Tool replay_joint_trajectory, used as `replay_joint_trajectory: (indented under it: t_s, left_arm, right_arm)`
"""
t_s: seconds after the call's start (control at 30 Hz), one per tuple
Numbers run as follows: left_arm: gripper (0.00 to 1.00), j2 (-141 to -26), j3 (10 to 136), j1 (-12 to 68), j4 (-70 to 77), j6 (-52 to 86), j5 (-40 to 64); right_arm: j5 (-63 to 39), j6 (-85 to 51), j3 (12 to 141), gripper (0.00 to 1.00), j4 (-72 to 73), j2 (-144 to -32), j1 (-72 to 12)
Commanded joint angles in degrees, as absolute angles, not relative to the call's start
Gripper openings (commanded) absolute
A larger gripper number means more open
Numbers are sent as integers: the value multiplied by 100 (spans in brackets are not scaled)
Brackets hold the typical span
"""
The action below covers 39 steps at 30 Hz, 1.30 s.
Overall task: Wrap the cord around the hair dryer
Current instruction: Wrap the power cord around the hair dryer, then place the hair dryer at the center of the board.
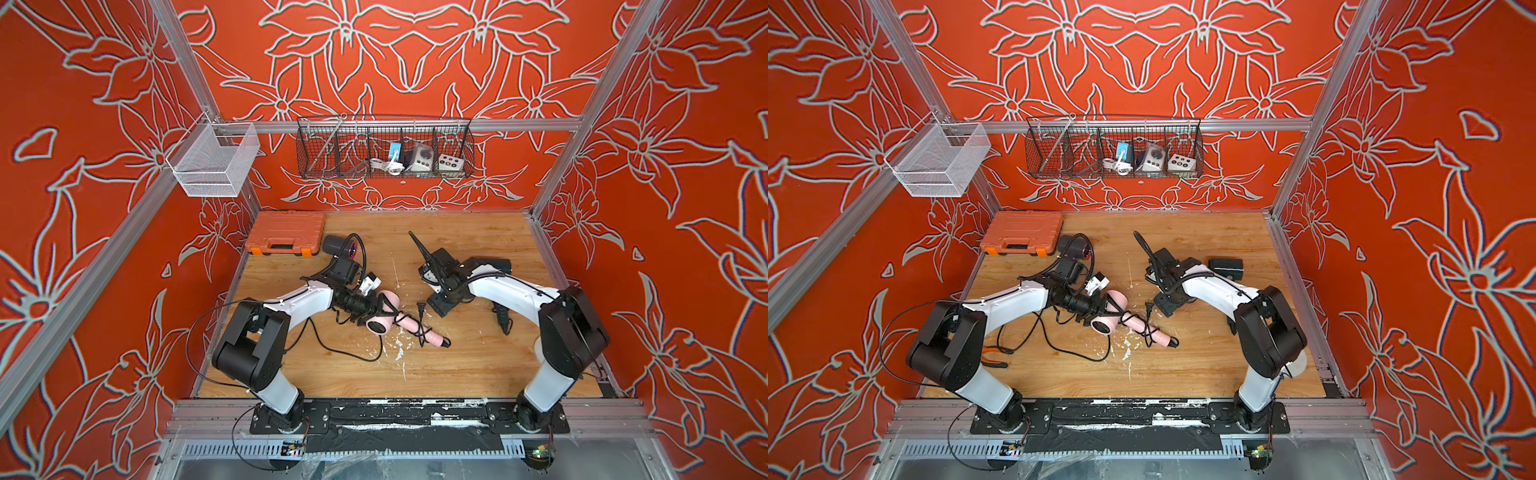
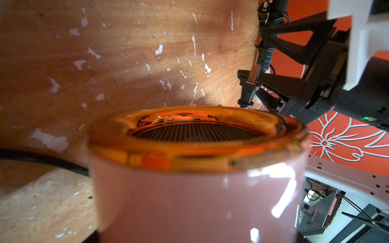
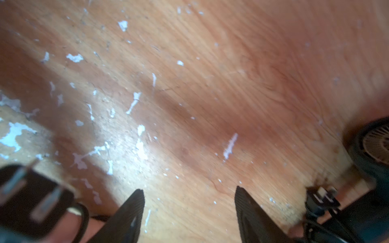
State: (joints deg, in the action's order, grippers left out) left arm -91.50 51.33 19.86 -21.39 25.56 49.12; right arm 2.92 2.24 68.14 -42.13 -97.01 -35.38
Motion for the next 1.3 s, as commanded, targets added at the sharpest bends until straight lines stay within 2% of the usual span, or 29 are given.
replay_joint_trajectory:
  t_s: [0.0, 0.1, 0.23, 0.33, 0.53, 0.73, 1.27]
  left_arm:
    - [0, -9171, 5108, 1934, -2189, 2518, 4614]
    - [0, -9172, 5134, 1929, -2219, 2516, 4605]
    - [0, -9169, 5167, 1933, -2253, 2502, 4592]
    - [0, -9162, 5176, 1934, -2254, 2500, 4588]
    - [0, -9115, 5145, 1934, -2251, 2499, 4570]
    - [0, -9090, 5162, 1933, -2284, 2493, 4554]
    - [0, -9055, 5134, 1934, -2241, 2509, 4544]
  right_arm:
    - [129, 257, 6733, 71, -4476, -9317, -3403]
    - [-9, 159, 6683, 71, -4609, -8943, -3373]
    - [-827, 63, 6491, 72, -4651, -8031, -3367]
    - [-1552, 61, 6278, 77, -4672, -7388, -3376]
    - [-2610, -120, 5750, 92, -4306, -6590, -3558]
    - [-2944, -113, 5299, 99, -3472, -6752, -3968]
    - [-2978, 230, 5080, 99, -2571, -7614, -4360]
